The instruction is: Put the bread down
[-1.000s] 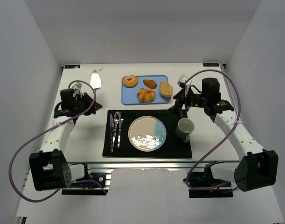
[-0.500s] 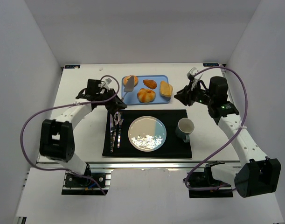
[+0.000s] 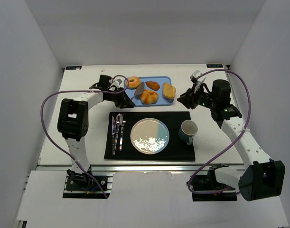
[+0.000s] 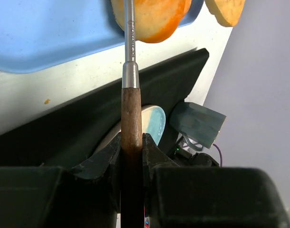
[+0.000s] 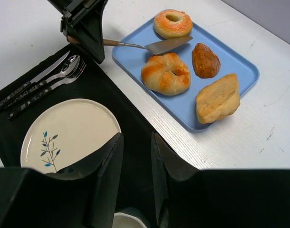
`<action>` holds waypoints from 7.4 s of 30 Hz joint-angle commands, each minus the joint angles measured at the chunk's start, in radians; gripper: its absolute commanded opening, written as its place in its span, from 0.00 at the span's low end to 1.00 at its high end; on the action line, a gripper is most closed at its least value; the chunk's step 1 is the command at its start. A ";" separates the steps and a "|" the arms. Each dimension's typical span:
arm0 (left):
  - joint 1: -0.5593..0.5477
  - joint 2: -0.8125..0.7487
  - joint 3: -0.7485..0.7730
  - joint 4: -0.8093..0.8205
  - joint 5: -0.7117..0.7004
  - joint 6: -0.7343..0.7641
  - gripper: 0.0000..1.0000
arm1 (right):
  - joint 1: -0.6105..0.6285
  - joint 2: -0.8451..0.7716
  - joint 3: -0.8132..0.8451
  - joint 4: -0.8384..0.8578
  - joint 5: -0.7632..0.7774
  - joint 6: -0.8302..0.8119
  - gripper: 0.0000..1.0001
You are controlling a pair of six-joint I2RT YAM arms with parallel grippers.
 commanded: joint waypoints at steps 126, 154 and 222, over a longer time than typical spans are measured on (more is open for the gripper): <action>-0.763 -0.742 -0.216 -0.903 -0.849 -0.065 0.00 | -0.021 -0.049 -0.103 0.103 -0.027 -0.040 0.38; -0.346 -0.459 0.052 -0.476 -0.901 0.127 0.00 | -0.024 -0.041 -0.118 0.160 -0.046 -0.019 0.39; -0.274 0.057 0.258 -0.495 -0.681 0.812 0.00 | -0.062 -0.060 -0.163 0.223 -0.040 0.049 0.39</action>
